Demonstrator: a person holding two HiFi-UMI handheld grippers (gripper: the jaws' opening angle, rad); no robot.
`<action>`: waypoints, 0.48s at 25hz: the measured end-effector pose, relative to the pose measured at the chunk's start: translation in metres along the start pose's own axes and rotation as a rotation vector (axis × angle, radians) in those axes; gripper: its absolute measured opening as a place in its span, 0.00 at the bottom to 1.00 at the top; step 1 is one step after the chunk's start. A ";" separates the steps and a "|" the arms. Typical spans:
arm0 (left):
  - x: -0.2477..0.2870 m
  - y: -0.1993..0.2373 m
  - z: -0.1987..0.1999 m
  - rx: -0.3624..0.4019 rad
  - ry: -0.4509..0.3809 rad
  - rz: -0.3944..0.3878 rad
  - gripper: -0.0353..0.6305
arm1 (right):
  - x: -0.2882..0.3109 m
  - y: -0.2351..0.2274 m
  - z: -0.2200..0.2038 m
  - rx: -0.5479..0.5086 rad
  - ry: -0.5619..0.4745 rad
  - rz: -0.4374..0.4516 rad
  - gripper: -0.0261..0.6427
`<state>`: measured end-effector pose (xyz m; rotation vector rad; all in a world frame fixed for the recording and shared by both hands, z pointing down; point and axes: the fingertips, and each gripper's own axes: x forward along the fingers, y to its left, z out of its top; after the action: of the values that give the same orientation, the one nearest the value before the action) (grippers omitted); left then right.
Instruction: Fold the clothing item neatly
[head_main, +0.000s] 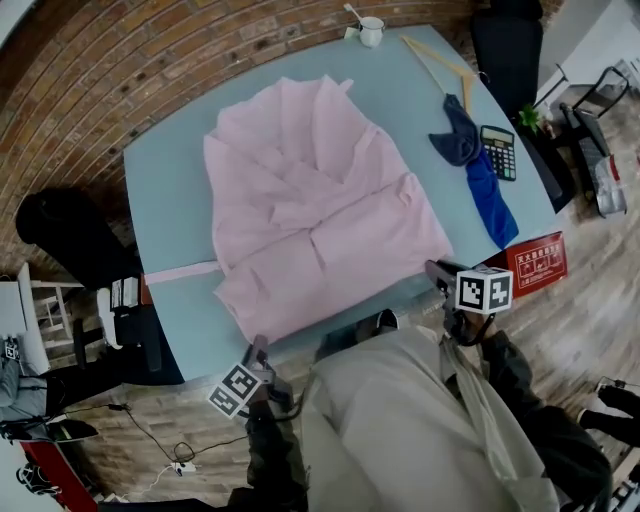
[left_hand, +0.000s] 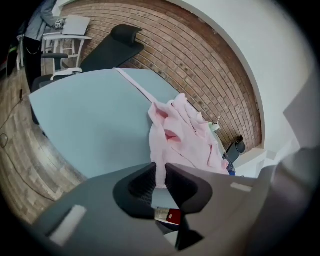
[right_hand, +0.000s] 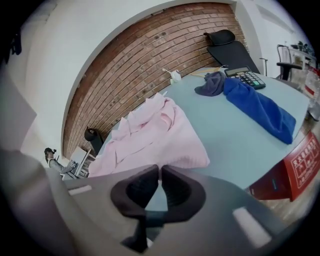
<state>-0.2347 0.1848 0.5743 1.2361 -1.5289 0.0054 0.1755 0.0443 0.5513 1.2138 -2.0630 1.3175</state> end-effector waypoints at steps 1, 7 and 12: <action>-0.006 0.001 -0.008 0.001 -0.001 0.004 0.14 | -0.007 -0.002 -0.007 -0.011 0.003 0.000 0.07; -0.029 0.008 -0.055 -0.004 -0.016 0.019 0.14 | -0.041 -0.011 -0.043 -0.050 0.028 0.024 0.07; -0.043 -0.003 -0.059 0.007 -0.048 0.007 0.14 | -0.052 -0.010 -0.046 -0.071 0.042 0.044 0.07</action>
<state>-0.1976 0.2468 0.5640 1.2446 -1.5753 -0.0143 0.2068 0.1058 0.5410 1.1064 -2.0997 1.2670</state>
